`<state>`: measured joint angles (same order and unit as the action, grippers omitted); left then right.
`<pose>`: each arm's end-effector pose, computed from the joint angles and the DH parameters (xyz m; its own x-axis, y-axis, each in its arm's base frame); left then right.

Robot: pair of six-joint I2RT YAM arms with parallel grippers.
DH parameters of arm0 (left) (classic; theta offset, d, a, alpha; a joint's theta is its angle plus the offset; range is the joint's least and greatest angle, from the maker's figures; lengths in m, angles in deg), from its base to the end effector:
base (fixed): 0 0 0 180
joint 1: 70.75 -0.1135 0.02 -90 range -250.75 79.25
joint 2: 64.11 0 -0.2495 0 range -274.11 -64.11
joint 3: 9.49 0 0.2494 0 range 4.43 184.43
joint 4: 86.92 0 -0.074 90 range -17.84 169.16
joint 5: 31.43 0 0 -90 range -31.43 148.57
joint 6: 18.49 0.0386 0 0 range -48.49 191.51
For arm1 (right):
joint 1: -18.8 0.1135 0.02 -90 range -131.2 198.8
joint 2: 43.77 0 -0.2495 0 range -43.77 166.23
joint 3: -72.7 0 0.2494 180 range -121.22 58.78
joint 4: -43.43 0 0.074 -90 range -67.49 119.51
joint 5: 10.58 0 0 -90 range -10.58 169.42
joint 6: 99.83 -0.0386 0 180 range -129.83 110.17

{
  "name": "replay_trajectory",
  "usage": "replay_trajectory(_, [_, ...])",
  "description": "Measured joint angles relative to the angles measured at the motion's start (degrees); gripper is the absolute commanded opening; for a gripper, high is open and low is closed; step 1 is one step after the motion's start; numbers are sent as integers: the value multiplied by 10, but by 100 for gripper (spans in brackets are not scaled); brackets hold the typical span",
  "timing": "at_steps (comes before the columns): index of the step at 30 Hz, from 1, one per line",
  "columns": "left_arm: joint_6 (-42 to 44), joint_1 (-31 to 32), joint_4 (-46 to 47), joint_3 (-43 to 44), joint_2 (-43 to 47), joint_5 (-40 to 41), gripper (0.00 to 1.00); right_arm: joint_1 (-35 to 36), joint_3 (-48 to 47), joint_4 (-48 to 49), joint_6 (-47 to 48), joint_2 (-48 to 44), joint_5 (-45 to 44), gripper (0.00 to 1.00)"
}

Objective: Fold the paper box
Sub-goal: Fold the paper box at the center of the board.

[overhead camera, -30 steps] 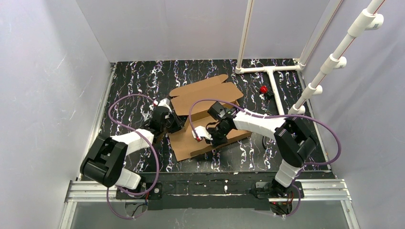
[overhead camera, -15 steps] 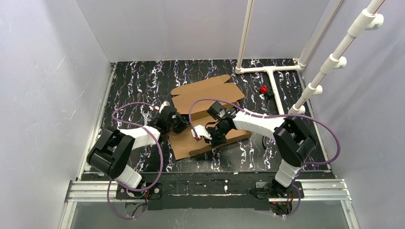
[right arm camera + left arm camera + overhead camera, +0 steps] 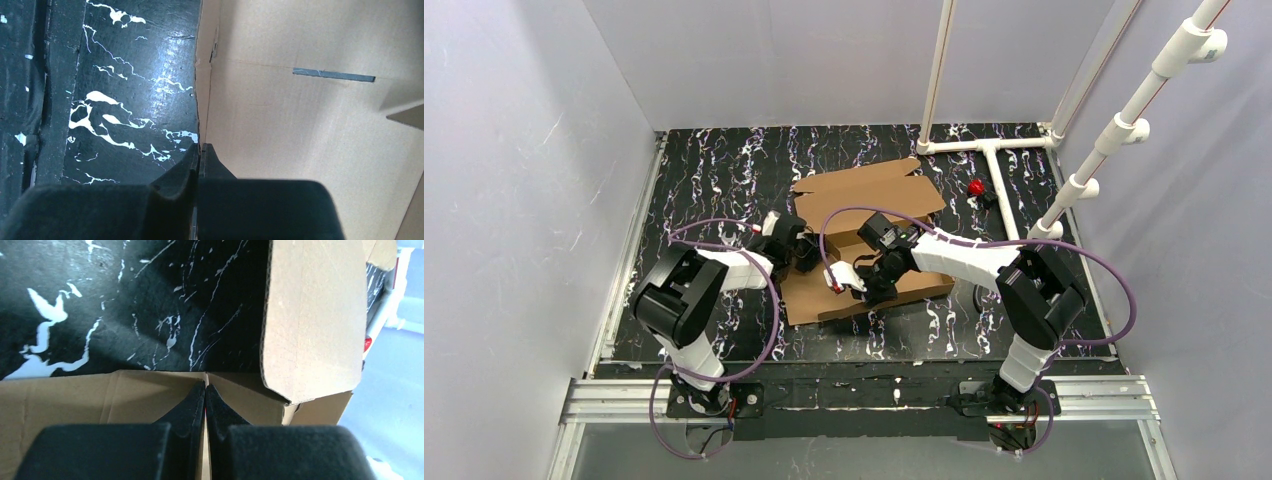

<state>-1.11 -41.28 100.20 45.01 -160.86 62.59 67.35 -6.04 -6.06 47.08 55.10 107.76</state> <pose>0.2851 -0.1580 0.1288 -0.5704 -0.7712 -0.2828 -0.3464 0.5380 -0.7685 0.2049 0.2597 0.1730 0.3056 -0.7679 -0.5629 -0.9398 -0.3382 -0.0488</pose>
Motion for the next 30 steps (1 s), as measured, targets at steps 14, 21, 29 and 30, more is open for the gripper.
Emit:
replay_trajectory(14, [-3,0,-5,31,-20,-32,21,0,1,11,-14,0,-9,1])
replay_trajectory(21, [87,-12,1,10,44,-96,29,-3,1,12,-23,0,-9,2])
replay_trajectory(29, [192,-60,-25,-99,288,-168,30,-12,10,16,-19,-3,9,12])
replay_trajectory(30, [200,-61,-38,-109,320,-179,28,-13,11,15,-18,-4,11,12])
